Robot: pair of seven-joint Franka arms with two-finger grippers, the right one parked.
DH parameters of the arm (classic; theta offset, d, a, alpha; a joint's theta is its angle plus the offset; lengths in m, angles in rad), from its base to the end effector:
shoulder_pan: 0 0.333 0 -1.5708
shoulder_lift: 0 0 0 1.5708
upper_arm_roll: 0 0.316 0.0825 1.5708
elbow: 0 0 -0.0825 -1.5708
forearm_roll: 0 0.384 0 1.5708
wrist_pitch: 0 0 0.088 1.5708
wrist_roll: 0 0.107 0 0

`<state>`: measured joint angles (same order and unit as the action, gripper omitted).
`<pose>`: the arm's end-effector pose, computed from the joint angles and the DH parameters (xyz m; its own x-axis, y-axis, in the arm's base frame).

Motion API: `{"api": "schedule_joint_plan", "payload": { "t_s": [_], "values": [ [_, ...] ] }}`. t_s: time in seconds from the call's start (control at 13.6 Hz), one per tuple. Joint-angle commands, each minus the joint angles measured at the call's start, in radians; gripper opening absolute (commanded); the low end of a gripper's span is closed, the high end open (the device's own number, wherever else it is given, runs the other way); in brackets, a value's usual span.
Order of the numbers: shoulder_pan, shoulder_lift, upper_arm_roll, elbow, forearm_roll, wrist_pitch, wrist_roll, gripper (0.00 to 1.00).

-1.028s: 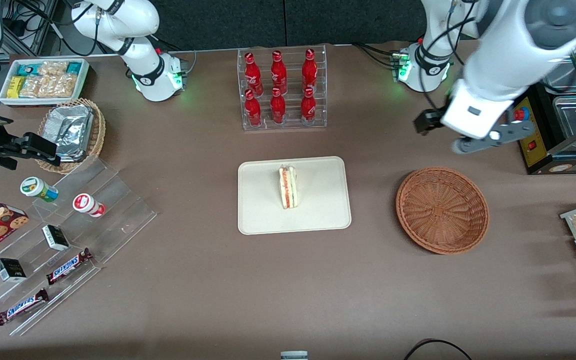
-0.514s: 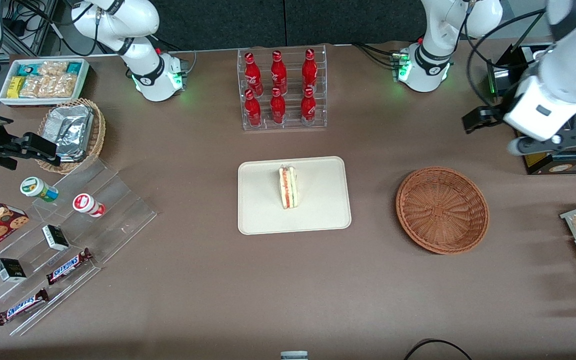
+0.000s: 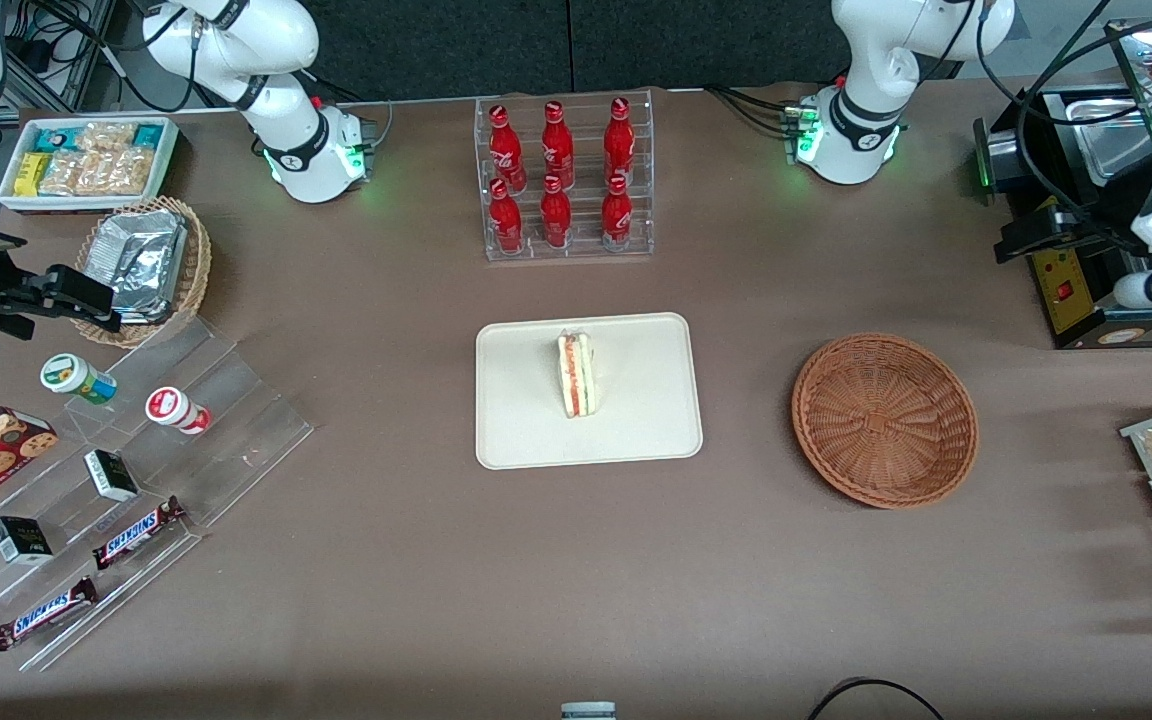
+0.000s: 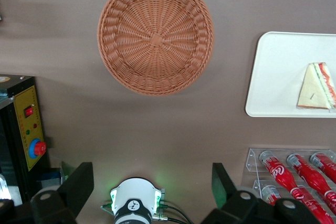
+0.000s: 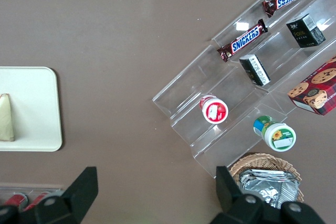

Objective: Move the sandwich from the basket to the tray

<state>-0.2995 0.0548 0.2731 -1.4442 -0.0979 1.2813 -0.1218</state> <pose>0.5383 -0.0313 0.6318 0.9726 0.0705 -0.2215 0.0849 -0.9948 0.0563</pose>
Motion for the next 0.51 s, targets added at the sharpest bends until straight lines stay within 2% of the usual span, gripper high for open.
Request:
{"api": "schedule_joint_plan", "payload": {
  "t_s": [0.0, 0.07, 0.44],
  "values": [
    [0.185, -0.053, -0.182, -0.039, 0.021, -0.017, 0.016, 0.99],
    [0.204, -0.064, -0.207, -0.050, 0.038, -0.016, 0.025, 0.99],
    [0.197, -0.046, -0.209, -0.027, 0.044, -0.022, 0.025, 0.99]
  ]
}}
